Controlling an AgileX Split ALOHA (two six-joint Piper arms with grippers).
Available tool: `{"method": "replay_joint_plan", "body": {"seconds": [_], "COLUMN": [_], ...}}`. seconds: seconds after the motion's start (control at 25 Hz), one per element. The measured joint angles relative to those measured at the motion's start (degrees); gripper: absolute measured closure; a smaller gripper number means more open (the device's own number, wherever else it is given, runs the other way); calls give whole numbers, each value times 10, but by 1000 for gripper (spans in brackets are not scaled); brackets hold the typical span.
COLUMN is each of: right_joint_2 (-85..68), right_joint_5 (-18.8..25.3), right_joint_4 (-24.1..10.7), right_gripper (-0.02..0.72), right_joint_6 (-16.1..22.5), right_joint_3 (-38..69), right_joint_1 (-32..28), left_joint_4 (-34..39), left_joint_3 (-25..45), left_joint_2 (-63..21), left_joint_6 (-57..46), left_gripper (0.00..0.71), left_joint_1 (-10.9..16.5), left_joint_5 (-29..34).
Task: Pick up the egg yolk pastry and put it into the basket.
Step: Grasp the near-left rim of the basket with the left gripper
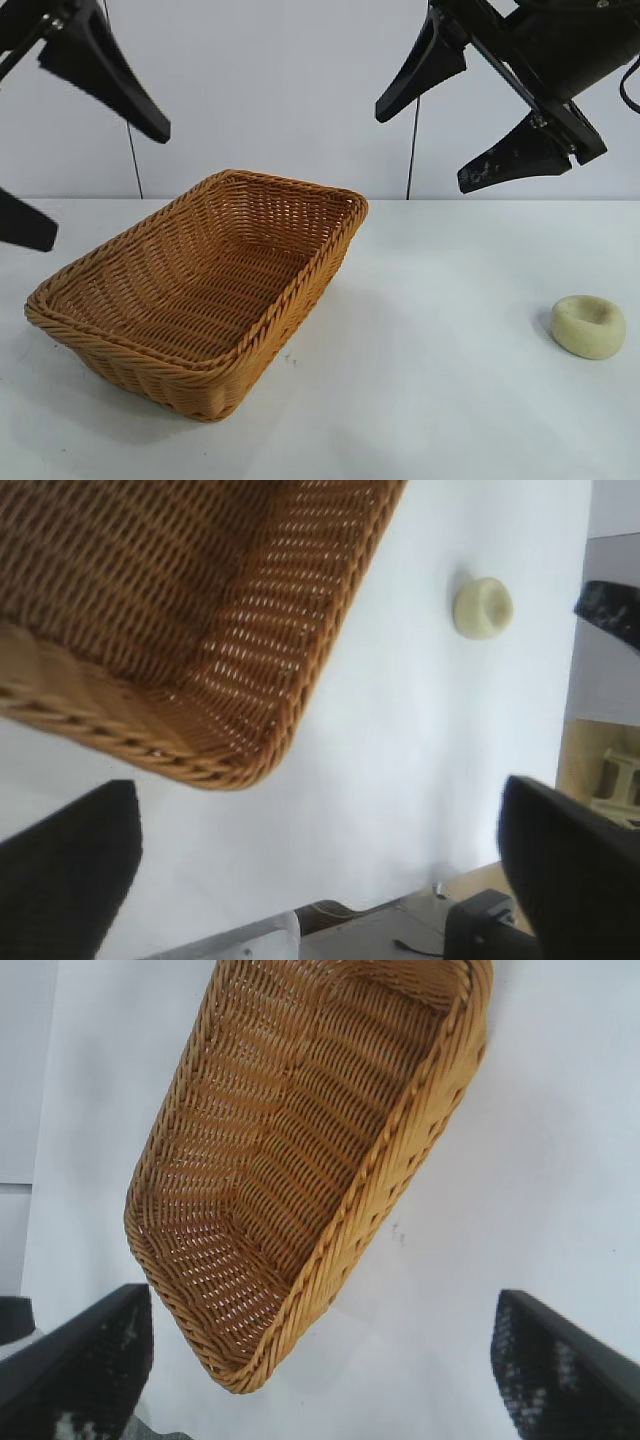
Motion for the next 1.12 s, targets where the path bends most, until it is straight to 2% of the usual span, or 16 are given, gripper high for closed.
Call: {"method": "replay_joint_plan", "body": {"seconds": [0.4, 0.6, 0.84, 0.92, 1.12], "right_joint_2": [0, 0, 0, 0, 0], "right_joint_5": [-3, -4, -4, -4, -4], "right_joint_4": [0, 0, 0, 0, 1], "right_gripper": [48, 48, 48, 48, 48], "right_joint_6": [2, 3, 3, 3, 3], "right_joint_3": [0, 0, 0, 0, 0], "right_joint_1": [0, 0, 0, 0, 0], "left_joint_4": [89, 162, 319, 347, 366], "left_joint_3": [18, 18, 18, 18, 18], "left_joint_2": [-24, -24, -23, -19, 32], "left_joint_6": [-184, -313, -537, -594, -656], "left_gripper": [16, 16, 16, 16, 16], "left_joint_1": [-4, -64, -122, -134, -137], "left_joint_5": [26, 10, -29, -43, -84]}}
